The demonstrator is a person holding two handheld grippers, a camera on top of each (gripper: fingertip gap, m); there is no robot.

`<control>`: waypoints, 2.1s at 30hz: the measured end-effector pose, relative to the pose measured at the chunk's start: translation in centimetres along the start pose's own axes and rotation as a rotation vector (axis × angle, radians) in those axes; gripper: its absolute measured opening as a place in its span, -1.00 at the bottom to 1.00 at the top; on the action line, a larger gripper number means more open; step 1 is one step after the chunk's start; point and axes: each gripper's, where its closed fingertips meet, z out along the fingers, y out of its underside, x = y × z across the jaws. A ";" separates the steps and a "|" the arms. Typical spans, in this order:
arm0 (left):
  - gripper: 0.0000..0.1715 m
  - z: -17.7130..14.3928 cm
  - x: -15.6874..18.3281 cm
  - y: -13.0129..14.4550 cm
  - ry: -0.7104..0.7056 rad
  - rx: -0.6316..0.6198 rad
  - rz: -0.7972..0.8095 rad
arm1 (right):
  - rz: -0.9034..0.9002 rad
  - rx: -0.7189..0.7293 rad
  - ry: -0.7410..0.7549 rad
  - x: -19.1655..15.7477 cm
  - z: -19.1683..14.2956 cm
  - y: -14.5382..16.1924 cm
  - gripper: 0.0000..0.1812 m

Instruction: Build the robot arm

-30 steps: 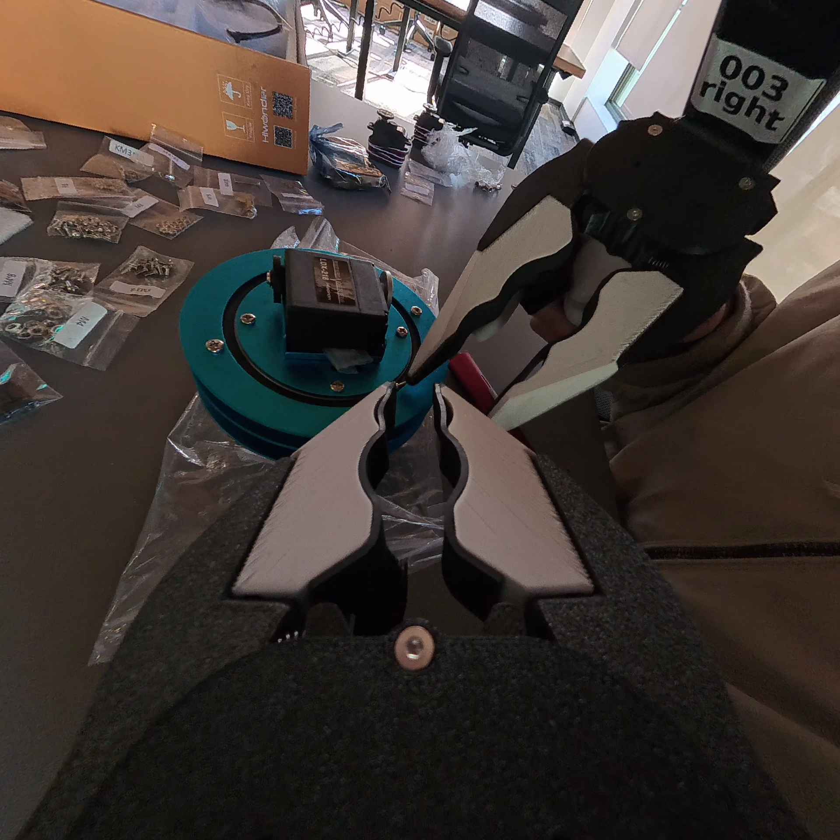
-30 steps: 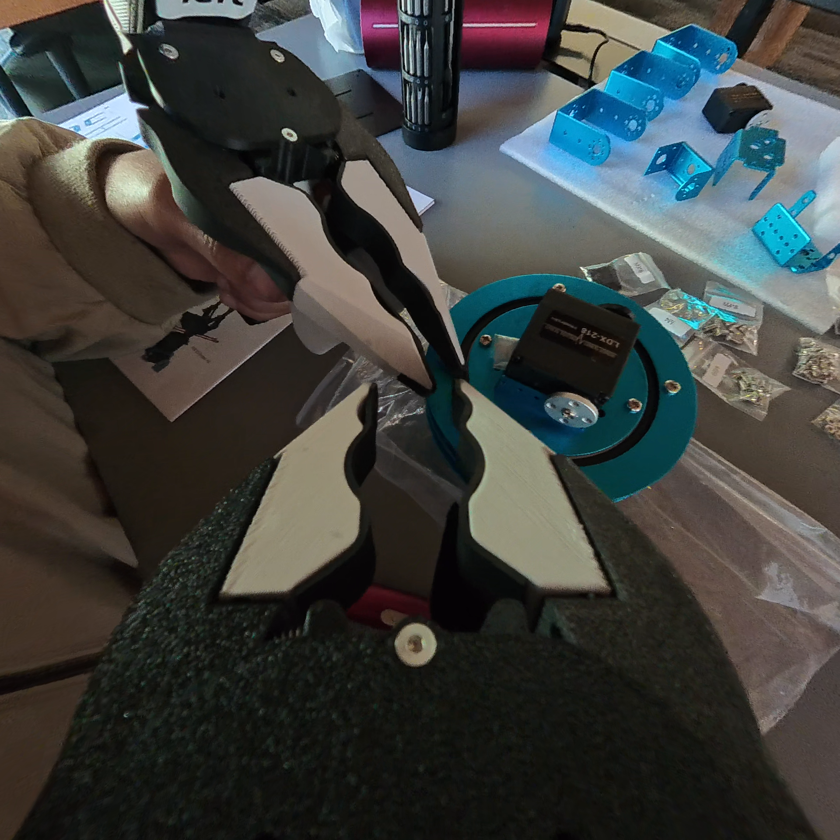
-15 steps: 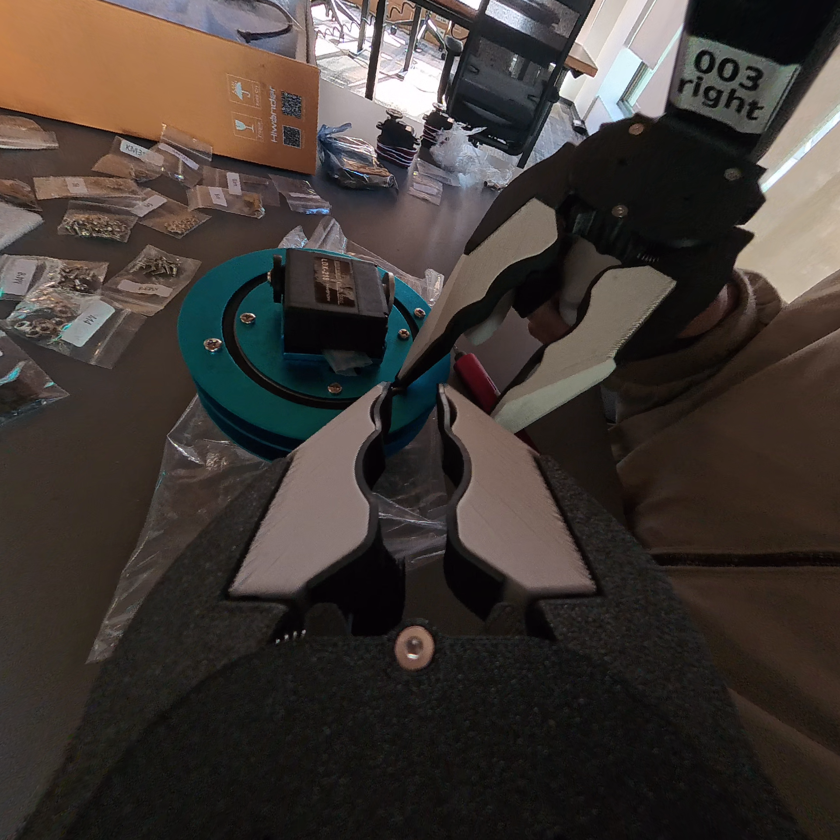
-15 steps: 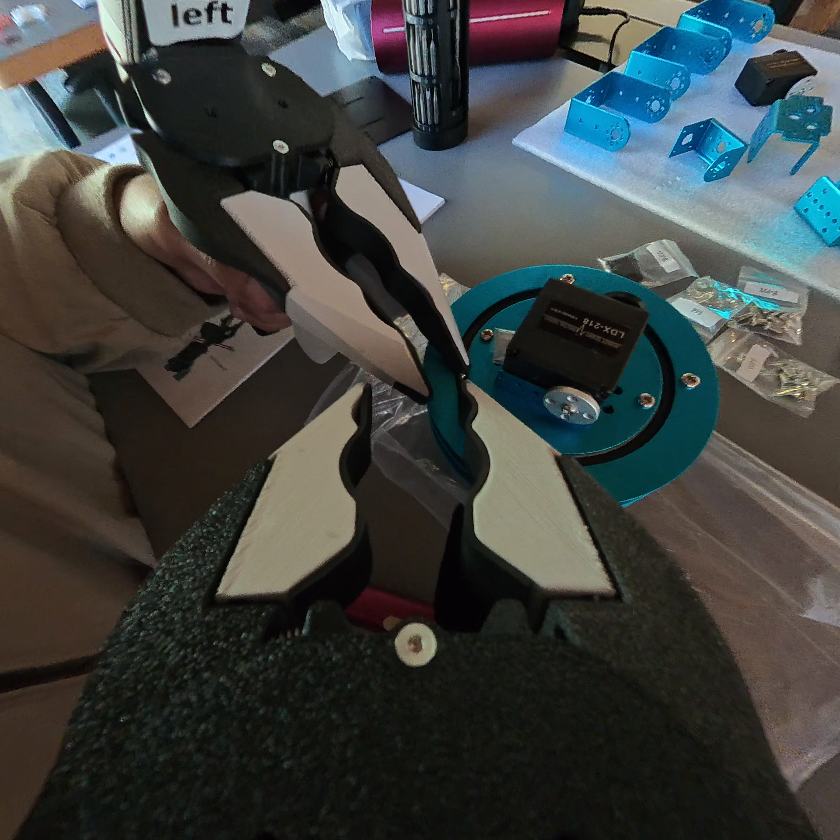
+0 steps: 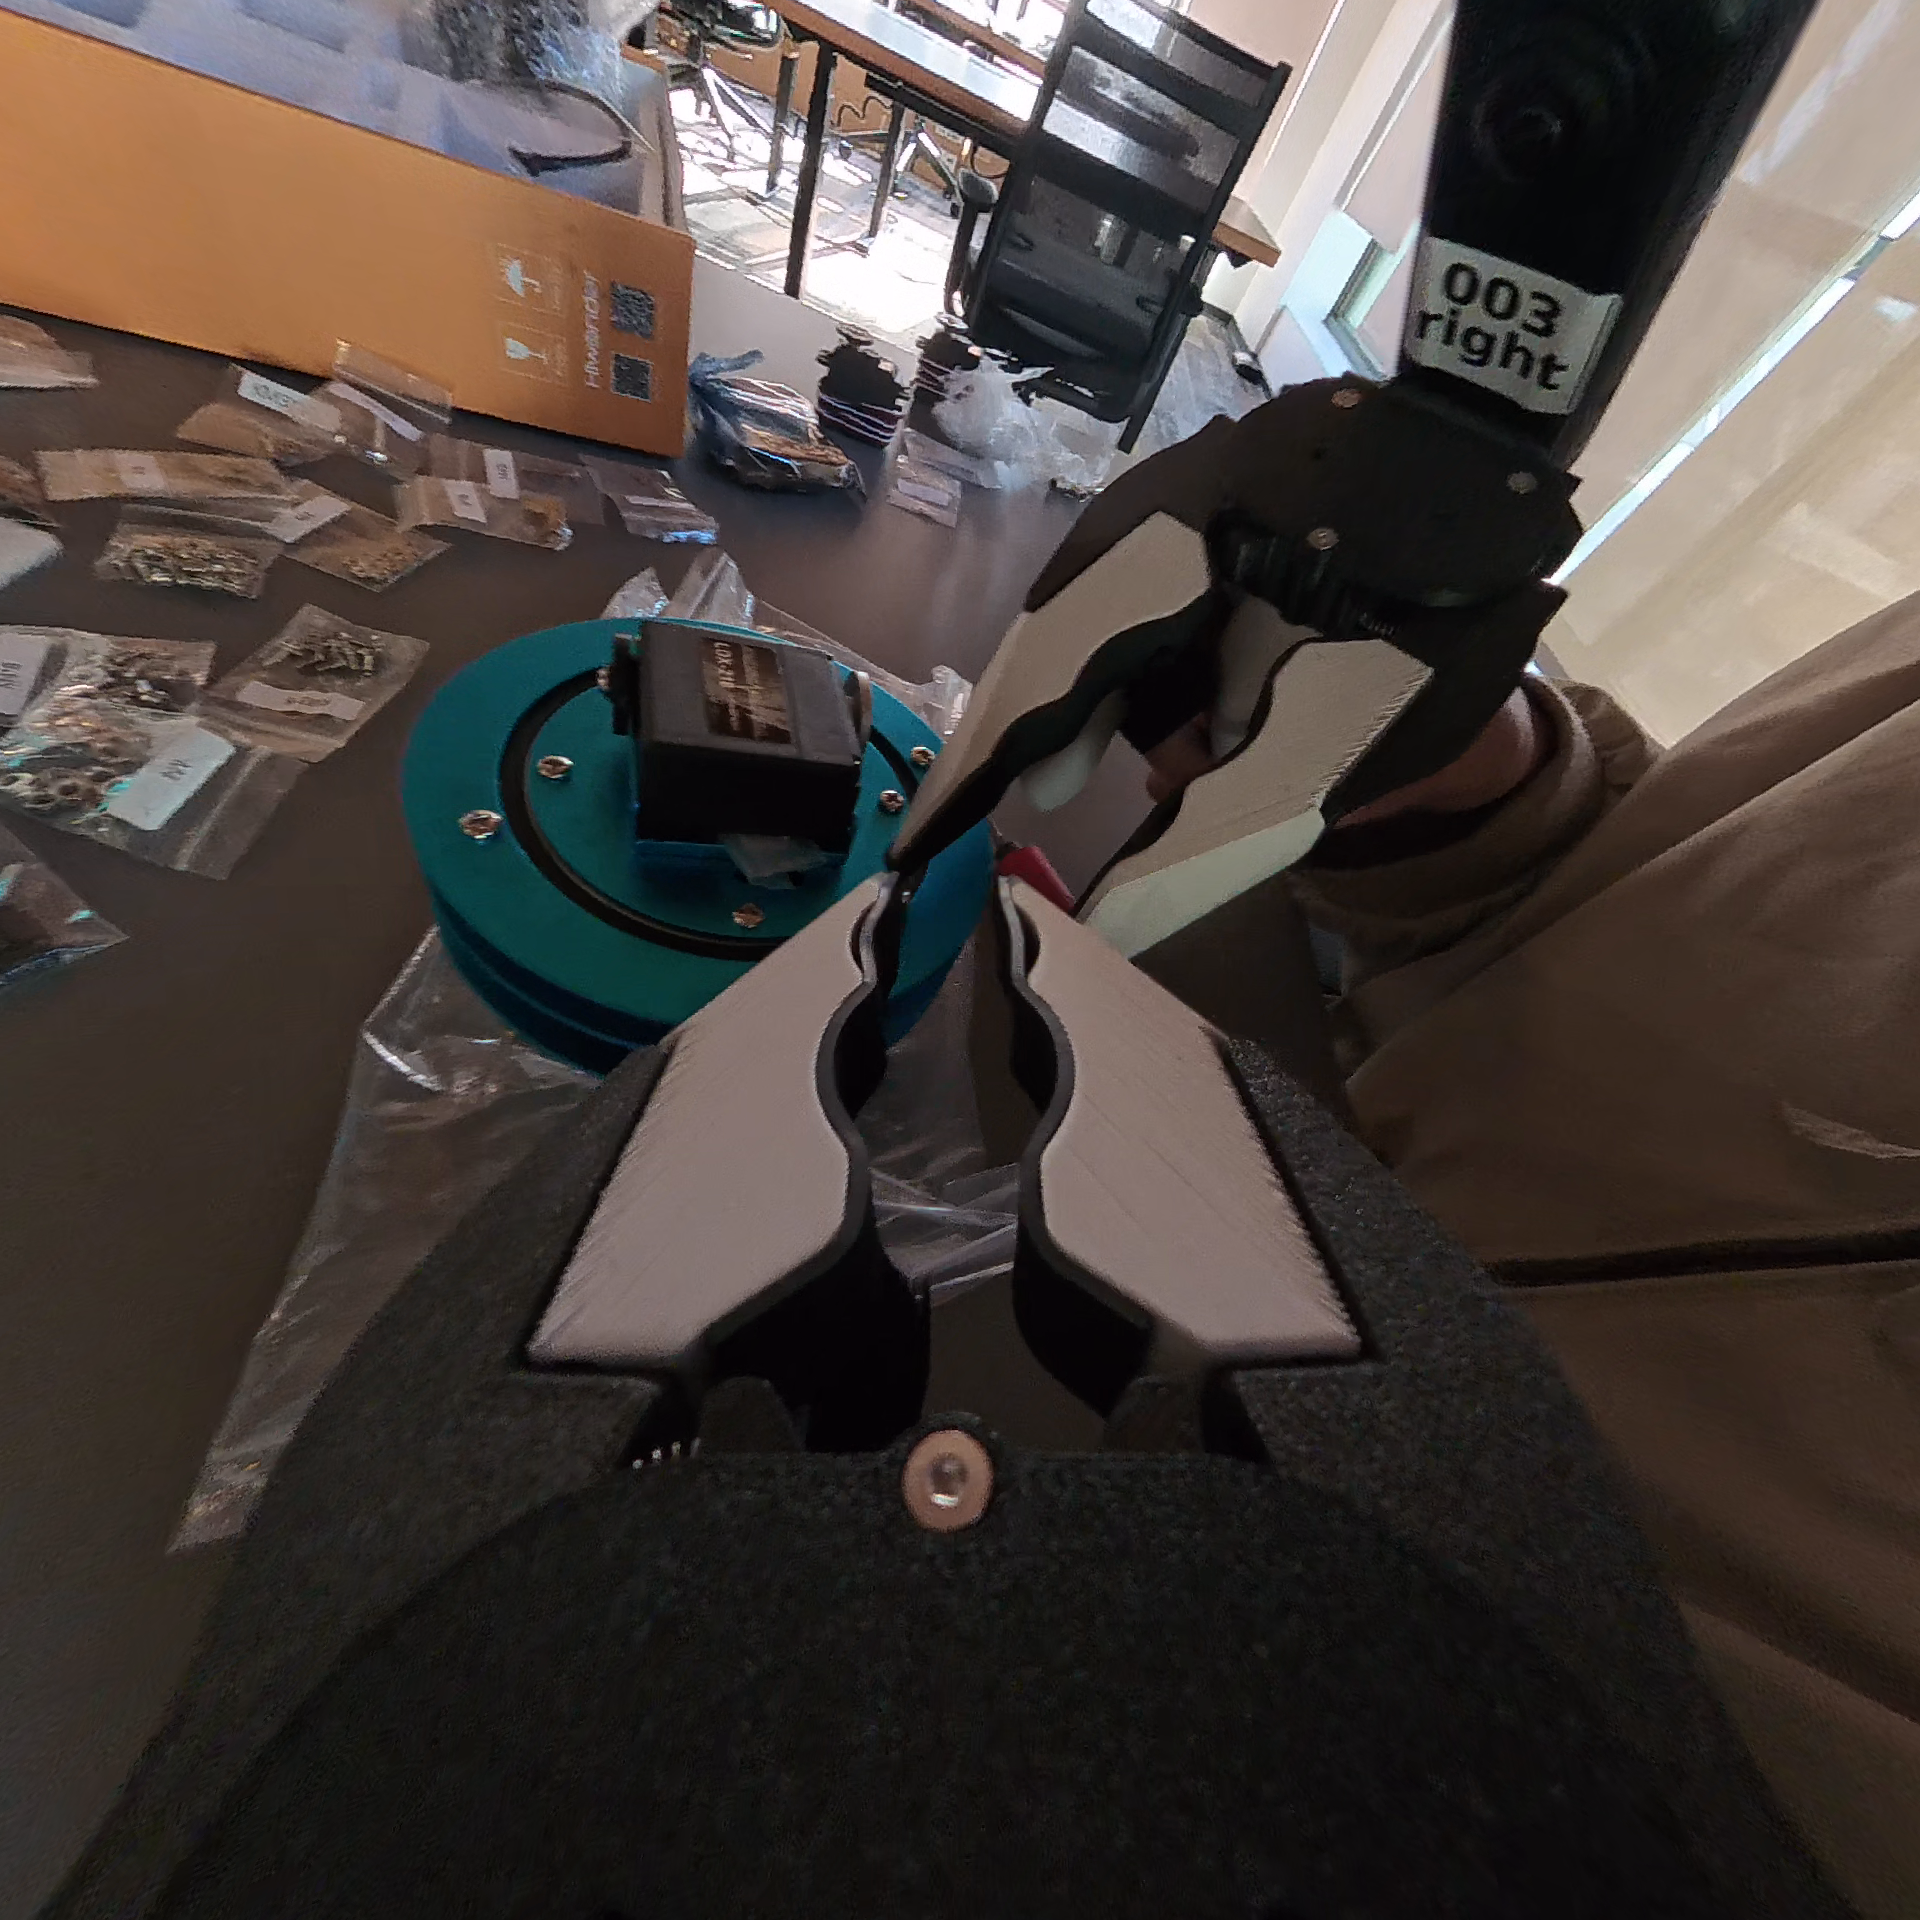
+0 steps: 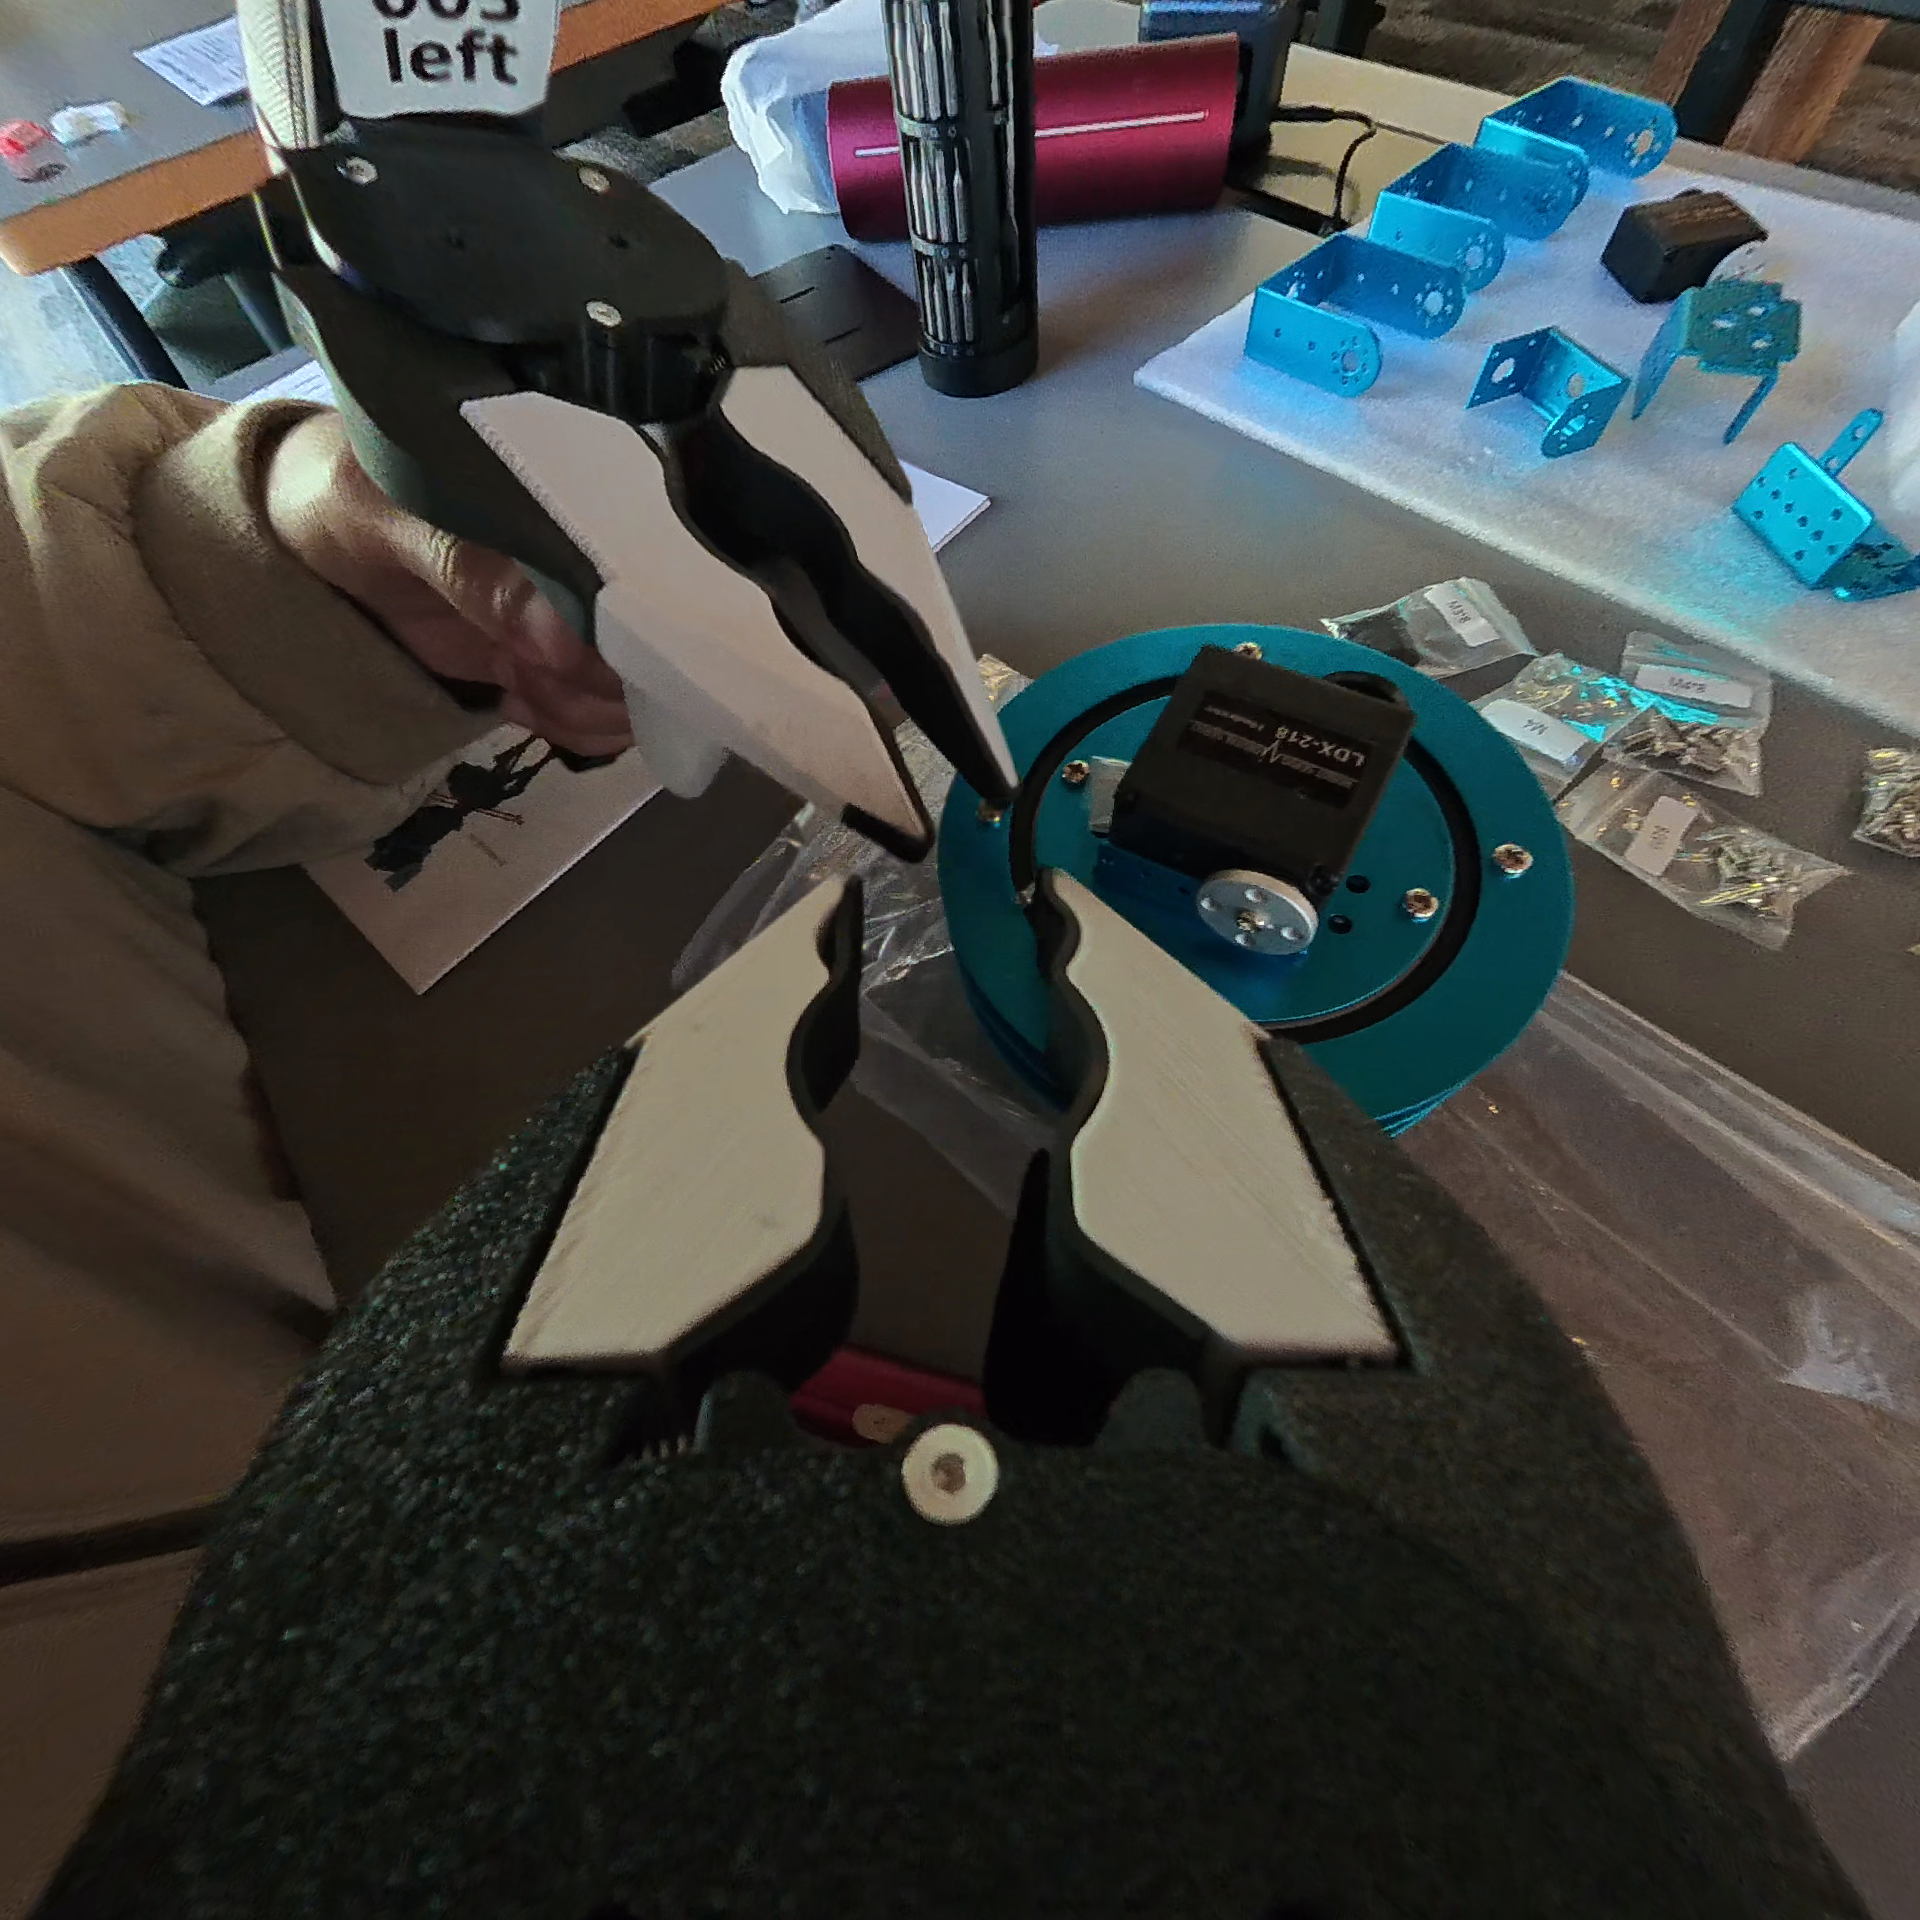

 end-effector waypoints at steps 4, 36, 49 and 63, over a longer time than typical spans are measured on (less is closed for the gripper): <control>-0.81 -0.9 -0.9 -0.9 -0.031 0.047 -0.022 | -0.033 -0.019 0.058 0.6 0.2 0.1 -0.73; -0.81 -0.4 -1.9 0.2 -0.129 -0.016 0.073 | 0.054 0.012 -0.004 1.7 -0.1 -0.2 -1.00; -0.85 0.5 -1.4 1.1 -0.170 -0.067 0.214 | -0.274 -0.113 0.019 1.3 -0.7 0.7 -0.92; -1.00 0.4 -2.0 1.0 -0.175 -0.042 0.179 | -1.200 -0.492 -0.345 0.9 -0.9 0.8 -0.91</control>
